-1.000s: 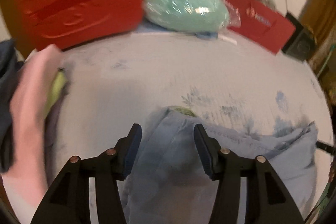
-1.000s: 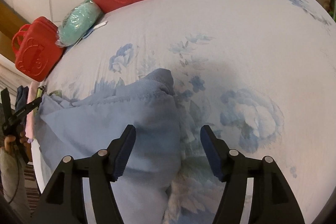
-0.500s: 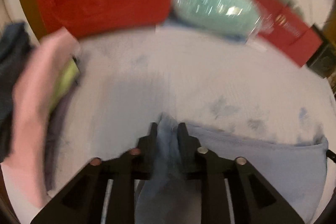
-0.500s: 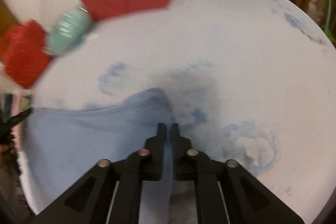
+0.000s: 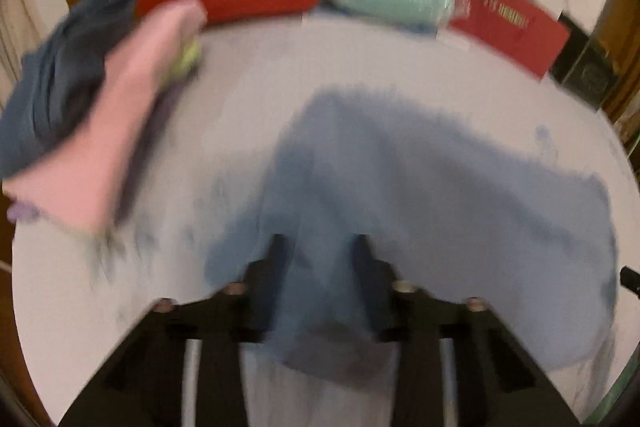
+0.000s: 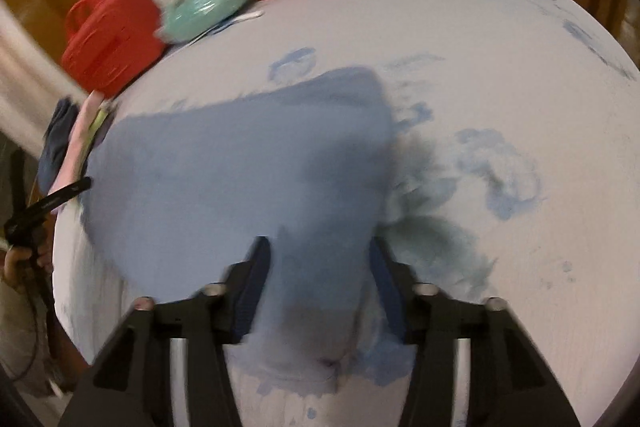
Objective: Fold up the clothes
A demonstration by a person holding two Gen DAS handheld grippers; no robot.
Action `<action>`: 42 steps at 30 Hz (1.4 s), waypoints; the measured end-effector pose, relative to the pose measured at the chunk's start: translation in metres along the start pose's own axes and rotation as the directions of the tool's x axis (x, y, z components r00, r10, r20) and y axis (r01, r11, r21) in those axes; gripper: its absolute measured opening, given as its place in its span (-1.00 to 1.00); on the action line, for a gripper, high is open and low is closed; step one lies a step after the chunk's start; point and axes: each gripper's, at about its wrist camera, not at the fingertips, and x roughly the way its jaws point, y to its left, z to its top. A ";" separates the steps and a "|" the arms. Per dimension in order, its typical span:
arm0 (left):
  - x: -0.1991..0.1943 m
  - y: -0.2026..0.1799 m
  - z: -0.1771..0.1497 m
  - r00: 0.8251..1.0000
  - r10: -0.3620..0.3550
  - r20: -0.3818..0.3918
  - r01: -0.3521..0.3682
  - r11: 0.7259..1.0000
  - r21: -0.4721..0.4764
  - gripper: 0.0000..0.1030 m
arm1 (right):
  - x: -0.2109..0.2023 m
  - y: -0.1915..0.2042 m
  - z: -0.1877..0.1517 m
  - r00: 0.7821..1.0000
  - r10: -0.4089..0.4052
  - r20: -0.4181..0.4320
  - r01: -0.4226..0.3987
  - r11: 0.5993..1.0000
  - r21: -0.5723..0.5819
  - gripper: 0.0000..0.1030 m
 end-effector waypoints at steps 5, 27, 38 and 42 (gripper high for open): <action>0.006 0.000 -0.007 0.998 0.067 0.000 -0.067 0.997 -0.033 -0.21 | 0.023 -0.008 -0.021 0.990 -0.051 -0.128 0.042 0.997 -0.069 -1.00; -0.047 -0.266 -0.090 0.989 0.144 0.024 -0.108 0.837 -0.537 -0.14 | 0.058 0.006 0.085 0.876 0.281 -0.393 -0.483 0.503 -0.717 -0.95; -0.038 -0.322 -0.113 0.954 0.272 -0.125 -0.288 0.722 -0.629 0.12 | 0.085 -0.026 0.120 0.849 0.233 -0.474 -0.527 0.419 -0.739 -1.00; -0.061 -0.341 -0.125 0.956 0.287 -0.058 -0.239 0.650 -0.722 0.13 | 0.063 -0.040 0.124 0.826 0.299 -0.478 -0.560 0.331 -0.760 -0.59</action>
